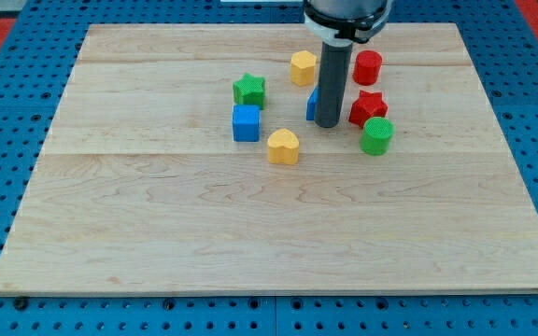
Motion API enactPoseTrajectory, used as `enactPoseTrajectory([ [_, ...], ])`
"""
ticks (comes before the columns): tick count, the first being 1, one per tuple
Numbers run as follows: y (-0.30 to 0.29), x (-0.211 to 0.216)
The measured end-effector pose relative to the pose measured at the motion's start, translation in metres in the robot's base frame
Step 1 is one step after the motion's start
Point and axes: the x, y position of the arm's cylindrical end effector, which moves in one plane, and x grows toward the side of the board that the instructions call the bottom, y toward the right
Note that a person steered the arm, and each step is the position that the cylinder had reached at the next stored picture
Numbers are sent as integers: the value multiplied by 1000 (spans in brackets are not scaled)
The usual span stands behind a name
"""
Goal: Push the green circle towards the yellow heart
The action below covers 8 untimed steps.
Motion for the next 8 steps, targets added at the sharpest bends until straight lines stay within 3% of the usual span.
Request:
enactPoseTrajectory([
  [2, 1, 76],
  [3, 56, 82],
  [4, 101, 57],
  [6, 104, 9],
  [8, 102, 12],
])
